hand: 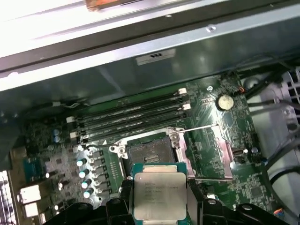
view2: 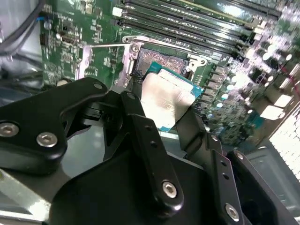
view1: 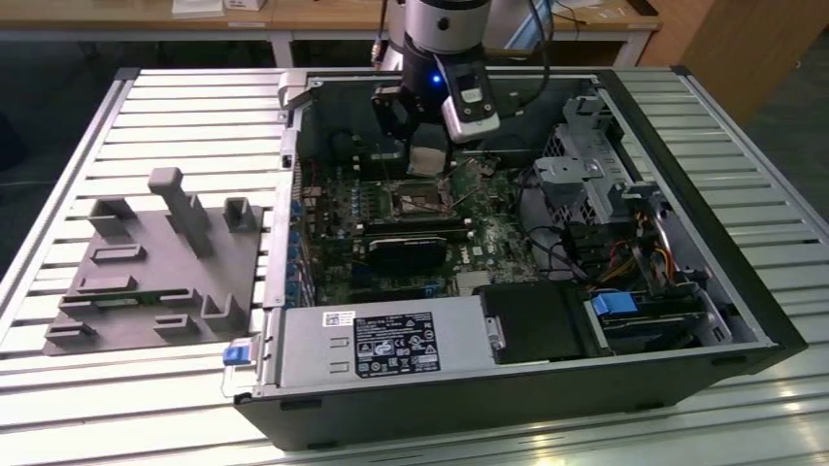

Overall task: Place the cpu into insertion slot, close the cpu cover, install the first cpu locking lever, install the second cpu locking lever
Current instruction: 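Place the cpu into insertion slot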

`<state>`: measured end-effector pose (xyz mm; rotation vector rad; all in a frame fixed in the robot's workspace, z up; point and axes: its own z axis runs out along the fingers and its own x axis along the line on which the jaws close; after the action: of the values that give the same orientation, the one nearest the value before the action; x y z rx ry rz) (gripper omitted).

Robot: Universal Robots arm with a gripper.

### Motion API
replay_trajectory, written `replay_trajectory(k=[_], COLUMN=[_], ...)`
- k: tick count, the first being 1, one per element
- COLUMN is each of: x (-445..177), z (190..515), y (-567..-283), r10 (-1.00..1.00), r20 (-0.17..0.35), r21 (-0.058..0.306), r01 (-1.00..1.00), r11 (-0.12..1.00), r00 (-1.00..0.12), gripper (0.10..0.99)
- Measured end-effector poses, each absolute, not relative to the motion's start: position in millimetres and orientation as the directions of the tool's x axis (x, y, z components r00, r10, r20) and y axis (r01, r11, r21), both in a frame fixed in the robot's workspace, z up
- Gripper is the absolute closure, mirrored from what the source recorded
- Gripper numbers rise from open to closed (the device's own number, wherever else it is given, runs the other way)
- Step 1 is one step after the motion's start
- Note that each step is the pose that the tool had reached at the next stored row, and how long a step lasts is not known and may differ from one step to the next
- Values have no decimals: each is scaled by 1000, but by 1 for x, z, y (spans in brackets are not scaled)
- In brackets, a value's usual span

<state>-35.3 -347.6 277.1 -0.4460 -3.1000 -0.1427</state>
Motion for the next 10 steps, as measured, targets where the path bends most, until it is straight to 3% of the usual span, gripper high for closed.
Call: replay_trajectory(k=[10], x=[-35], z=[273], y=[-348], r10=[451], r20=[19], r21=[89], r01=[450], r11=[888], r00=[-892], gripper=[549])
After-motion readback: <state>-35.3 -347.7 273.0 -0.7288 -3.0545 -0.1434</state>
